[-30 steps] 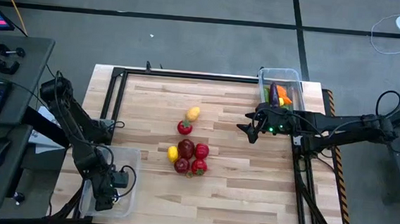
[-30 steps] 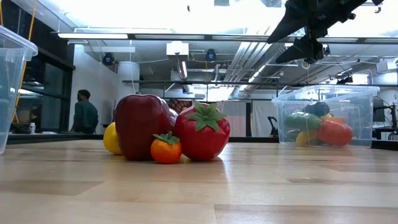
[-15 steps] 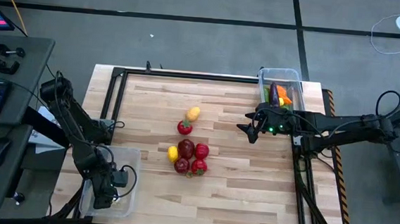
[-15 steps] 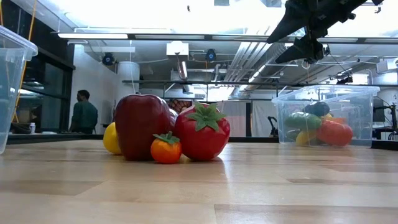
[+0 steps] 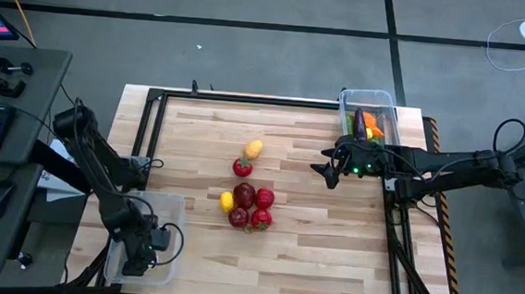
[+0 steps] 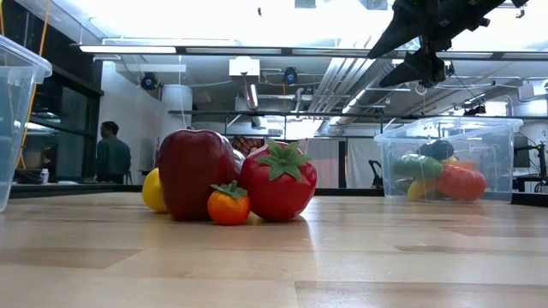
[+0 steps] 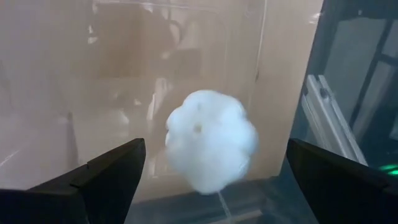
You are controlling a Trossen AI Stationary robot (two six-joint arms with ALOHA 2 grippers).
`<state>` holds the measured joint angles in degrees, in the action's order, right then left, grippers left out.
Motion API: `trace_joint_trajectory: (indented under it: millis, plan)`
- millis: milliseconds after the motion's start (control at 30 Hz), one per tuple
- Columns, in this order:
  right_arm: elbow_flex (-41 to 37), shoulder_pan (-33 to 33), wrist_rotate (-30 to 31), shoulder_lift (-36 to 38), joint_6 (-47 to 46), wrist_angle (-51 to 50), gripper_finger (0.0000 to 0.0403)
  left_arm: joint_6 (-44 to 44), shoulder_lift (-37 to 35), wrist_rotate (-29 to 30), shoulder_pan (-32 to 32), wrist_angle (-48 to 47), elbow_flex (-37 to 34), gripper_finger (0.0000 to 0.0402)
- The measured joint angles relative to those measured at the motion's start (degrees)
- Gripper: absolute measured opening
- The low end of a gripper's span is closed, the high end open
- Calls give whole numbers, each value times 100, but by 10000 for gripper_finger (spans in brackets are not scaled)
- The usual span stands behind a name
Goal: Sort produce into baskets
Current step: Put the white garlic into the top transparent bin
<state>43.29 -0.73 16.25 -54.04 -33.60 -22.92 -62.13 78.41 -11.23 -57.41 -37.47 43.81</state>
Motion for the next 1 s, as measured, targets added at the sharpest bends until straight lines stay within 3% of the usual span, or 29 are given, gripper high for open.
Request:
trace_joint_trajectory:
  millis: [633, 767, 933, 1000]
  plan:
    - [0, -1, -39, 0, 0, 0, 323, -78, 1076, -74, 2, 259, 31, 371]
    - [0, 0, -39, 0, 0, 0, 323, -188, 926, -39, 2, 186, 2, 318]
    - [0, -2, -39, 0, 0, -13, 323, -278, 426, -80, -2, -61, -2, 189]
    - [0, -1, -40, 0, 0, -20, 323, -291, 55, -98, 8, -72, -1, 176]
